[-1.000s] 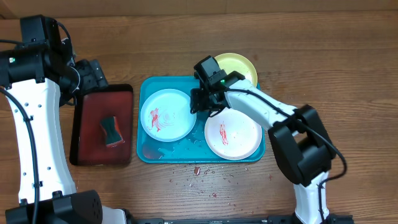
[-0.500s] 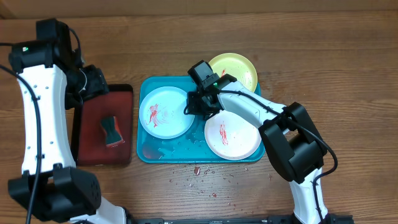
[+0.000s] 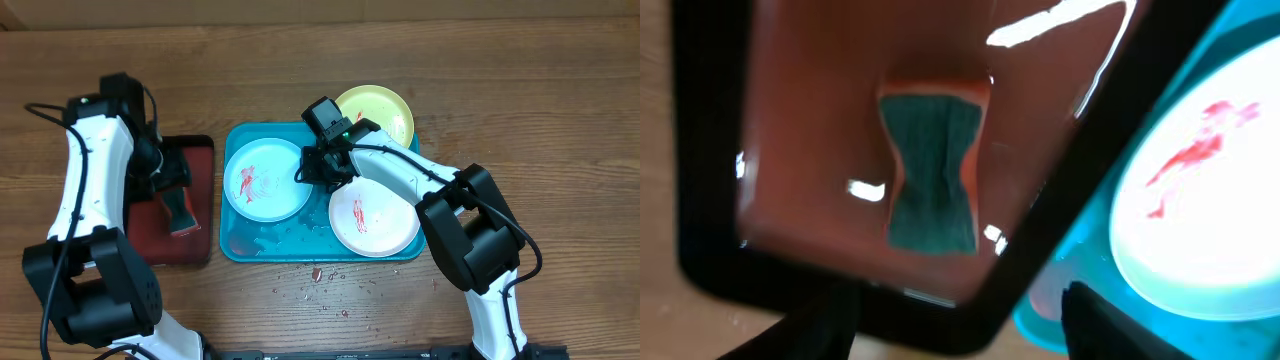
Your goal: Clean dirty plates on tray and stack at the side
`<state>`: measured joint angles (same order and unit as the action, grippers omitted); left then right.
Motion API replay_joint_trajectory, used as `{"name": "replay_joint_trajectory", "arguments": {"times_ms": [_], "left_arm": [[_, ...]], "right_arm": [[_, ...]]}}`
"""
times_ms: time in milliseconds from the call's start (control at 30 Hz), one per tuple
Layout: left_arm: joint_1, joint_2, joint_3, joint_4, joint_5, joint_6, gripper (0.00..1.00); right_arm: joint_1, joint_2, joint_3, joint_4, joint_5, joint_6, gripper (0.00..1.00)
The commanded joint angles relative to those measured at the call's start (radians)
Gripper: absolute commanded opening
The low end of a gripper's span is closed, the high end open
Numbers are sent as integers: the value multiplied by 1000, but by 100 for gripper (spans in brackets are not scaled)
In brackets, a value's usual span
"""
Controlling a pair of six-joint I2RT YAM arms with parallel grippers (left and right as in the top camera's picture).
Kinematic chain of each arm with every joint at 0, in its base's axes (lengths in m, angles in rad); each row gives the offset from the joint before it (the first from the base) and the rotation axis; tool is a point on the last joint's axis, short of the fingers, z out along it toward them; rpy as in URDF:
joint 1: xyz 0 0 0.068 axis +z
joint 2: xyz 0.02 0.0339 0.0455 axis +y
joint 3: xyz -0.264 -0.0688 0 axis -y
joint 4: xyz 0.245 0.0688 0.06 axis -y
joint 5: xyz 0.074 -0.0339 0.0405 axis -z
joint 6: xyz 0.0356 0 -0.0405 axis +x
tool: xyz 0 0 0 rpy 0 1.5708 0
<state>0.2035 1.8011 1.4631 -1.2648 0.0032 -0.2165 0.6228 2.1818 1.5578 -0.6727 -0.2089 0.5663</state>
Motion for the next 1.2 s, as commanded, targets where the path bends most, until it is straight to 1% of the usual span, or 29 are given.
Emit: {"name": "replay_joint_trajectory", "arguments": {"times_ms": [0,133,267,433,533,567,667,833,933,1167], "left_arm": [[-2,10,-84,70,-11,50,62],[5,11,-174,193,-13,53,51],[16,11,-237,281,-13,65,51],[15,11,-285,335,-24,98,49],[14,11,-310,370,-66,97,43],[14,11,-315,378,-74,97,41],[15,11,-317,380,-82,97,41],[15,11,-318,380,-82,97,31],[11,11,-318,381,-80,97,30],[10,11,-342,401,-81,97,30]], "right_arm": [[5,47,-1,-5,37,10,4],[5,47,-1,-5,39,2,4],[5,47,-1,-6,52,2,5],[5,47,-1,-5,53,2,5],[5,47,-1,-5,60,2,5],[5,47,-1,-5,60,2,5],[5,47,-1,-5,60,2,5],[5,47,-1,-5,60,2,5],[5,47,-1,-5,67,3,5],[5,47,-1,-5,71,3,5]]}}
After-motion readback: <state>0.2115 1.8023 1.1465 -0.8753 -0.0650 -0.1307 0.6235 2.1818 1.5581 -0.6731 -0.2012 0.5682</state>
